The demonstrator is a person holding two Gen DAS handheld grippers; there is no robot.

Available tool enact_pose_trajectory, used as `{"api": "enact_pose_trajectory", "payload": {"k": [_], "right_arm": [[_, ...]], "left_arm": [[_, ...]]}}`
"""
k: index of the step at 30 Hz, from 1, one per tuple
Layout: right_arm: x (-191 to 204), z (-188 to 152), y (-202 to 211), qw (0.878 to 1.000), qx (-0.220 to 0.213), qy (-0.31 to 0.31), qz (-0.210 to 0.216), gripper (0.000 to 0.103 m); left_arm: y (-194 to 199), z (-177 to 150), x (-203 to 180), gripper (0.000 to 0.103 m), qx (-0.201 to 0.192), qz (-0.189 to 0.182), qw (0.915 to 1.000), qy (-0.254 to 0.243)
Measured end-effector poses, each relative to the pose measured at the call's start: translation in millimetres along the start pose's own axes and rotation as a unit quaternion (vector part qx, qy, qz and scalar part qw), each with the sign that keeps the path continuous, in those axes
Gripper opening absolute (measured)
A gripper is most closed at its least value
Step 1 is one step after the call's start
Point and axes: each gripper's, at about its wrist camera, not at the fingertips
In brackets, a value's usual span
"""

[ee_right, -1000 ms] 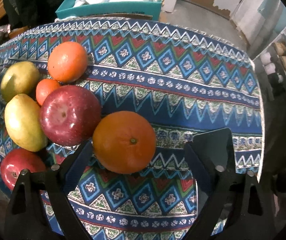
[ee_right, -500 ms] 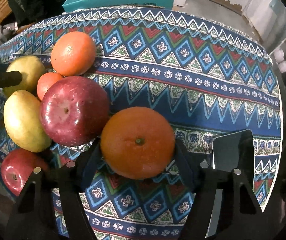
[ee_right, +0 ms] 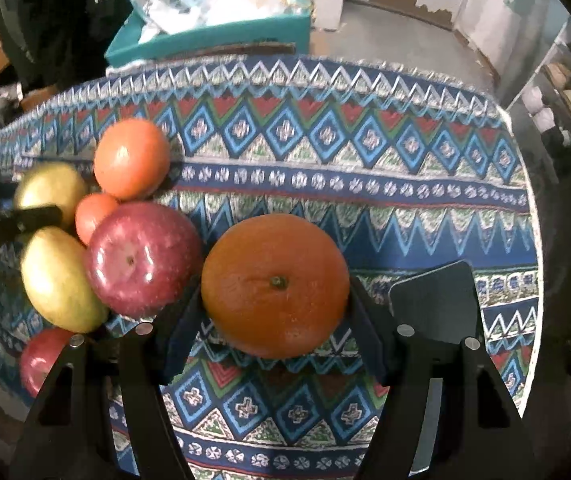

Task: Organize fruits
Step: 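Lower the left tool onto the yellow pear while the right tool approaches the large orange, then close the left tool on the pear while the right tool grips the orange and lifts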

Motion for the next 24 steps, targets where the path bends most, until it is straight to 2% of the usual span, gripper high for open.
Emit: {"api": "enact_pose_trajectory", "payload": {"k": [3,10,14,24], "right_arm": [[2,3,11,1.0,-0.015,-0.003,0.005,0.069],[9,9,23,0.999,-0.043,-0.002,0.004,0.069],[15,9,28,0.999,-0.054,-0.004,0.007,0.069],[32,15,63,0.994,-0.105,-0.004,0.011,0.069]], "left_arm": [[-2,0,1,0.075,-0.004,-0.027,0.9996,0.008],[4,-3,-9,0.075,-0.019,0.028,0.9993,-0.018],[16,-6,-11,0.075,-0.036,0.032,0.9986,-0.02],[74,-15,-20,0.075,-0.093,0.072,0.9926,-0.031]]}}
Point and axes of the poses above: each gripper's, at about its wrist camera, not at the fingertips, and y roughly against the way its jaws point, x to its left, z to its top, and after that the axes turned 15 degrees about -y, right-handed
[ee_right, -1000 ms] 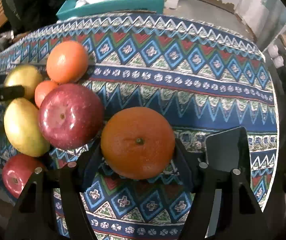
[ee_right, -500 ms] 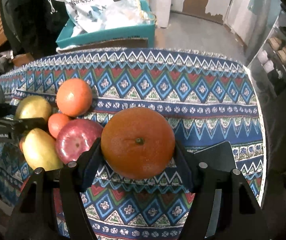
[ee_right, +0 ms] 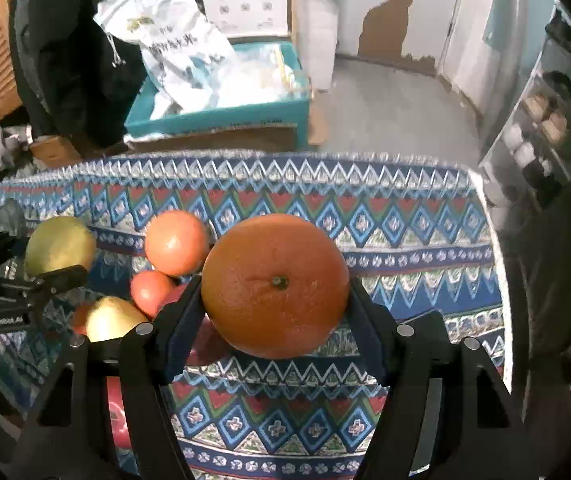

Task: Organize fruits
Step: 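Close the left tool on the pear while the right tool grips the orange and lifts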

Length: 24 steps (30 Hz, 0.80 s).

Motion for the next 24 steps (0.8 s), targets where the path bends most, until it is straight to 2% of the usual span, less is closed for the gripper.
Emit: {"api": "enact_pose_trajectory", "payload": {"k": [14,24], "right_arm": [[29,14,67,0.997,-0.072,0.001,0.028,0.069],[50,20,106,0.993,-0.109,0.006,0.046,0.069]], "left_arm": [[94,6,7,0.075,-0.085,0.025,0.996,0.013],[152,0,14,0.075,-0.143,0.047,0.9885,0.016]]}}
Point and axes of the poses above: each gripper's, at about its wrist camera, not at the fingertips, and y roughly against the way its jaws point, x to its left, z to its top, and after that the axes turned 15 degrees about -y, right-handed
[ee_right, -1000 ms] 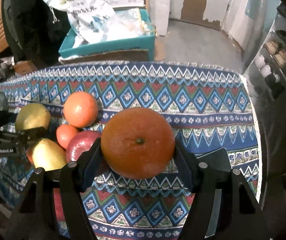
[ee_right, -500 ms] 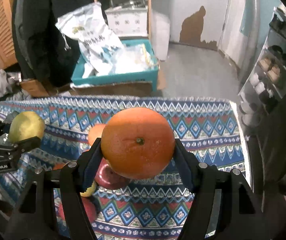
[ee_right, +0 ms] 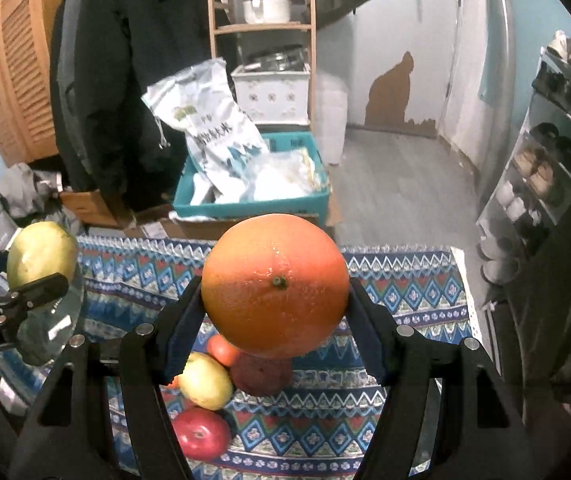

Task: Organize fruits
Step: 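Close the left tool on the pear while the right tool grips the orange and lifts, then carry the pear with the left tool over the green plate while the right tool carries the orange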

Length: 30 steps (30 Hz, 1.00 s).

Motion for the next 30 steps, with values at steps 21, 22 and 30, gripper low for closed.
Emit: {"api": "enact_pose_trajectory", "payload": {"k": [21,22,30], "right_arm": [[60,13,31,0.998,-0.027,0.027,0.05,0.069],[63,13,30,0.998,-0.027,0.029,0.052,0.069],[97,13,23,0.996,-0.017,0.043,0.074,0.069]], "left_arm": [[49,-11,36,0.075,-0.032,0.019,0.9988,0.032],[49,-13,39,0.075,-0.032,0.022,0.9987,0.034],[58,-27,61,0.075,-0.03,0.037,0.9974,0.055]]}}
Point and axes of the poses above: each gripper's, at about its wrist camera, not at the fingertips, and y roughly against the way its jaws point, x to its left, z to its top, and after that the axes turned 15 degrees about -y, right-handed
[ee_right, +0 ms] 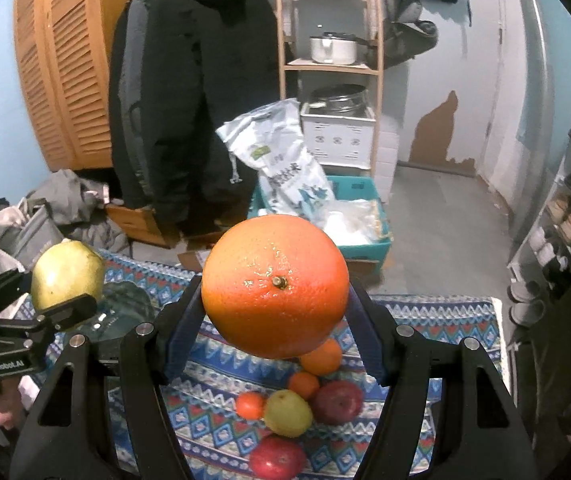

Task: Organize fruits
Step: 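Carry the pear with the left tool over the green plate while the right tool carries the orange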

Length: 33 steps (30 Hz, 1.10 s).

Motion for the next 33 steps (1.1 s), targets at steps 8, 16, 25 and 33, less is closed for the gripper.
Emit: {"api": "enact_pose_trajectory", "payload": {"k": [8,16,25,33], "right_arm": [[41,-3,-20,0.999,0.021,0.018,0.028,0.069],[87,-9,-46,0.996,0.049,0.039,0.057,0.069],[135,-18,-81,0.991,0.085,0.054,0.086,0.069],[168,-34,-113,0.986,0.117,0.073,0.094,0.069]], "left_arm": [[9,-14,29,0.075,0.003,0.019,0.9996,0.022],[11,-36,63,0.075,0.017,0.044,0.9979,0.045],[-1,-76,106,0.075,0.054,0.07,0.9931,0.077],[-23,-120,140,0.075,0.097,0.084,0.9854,0.111]]}}
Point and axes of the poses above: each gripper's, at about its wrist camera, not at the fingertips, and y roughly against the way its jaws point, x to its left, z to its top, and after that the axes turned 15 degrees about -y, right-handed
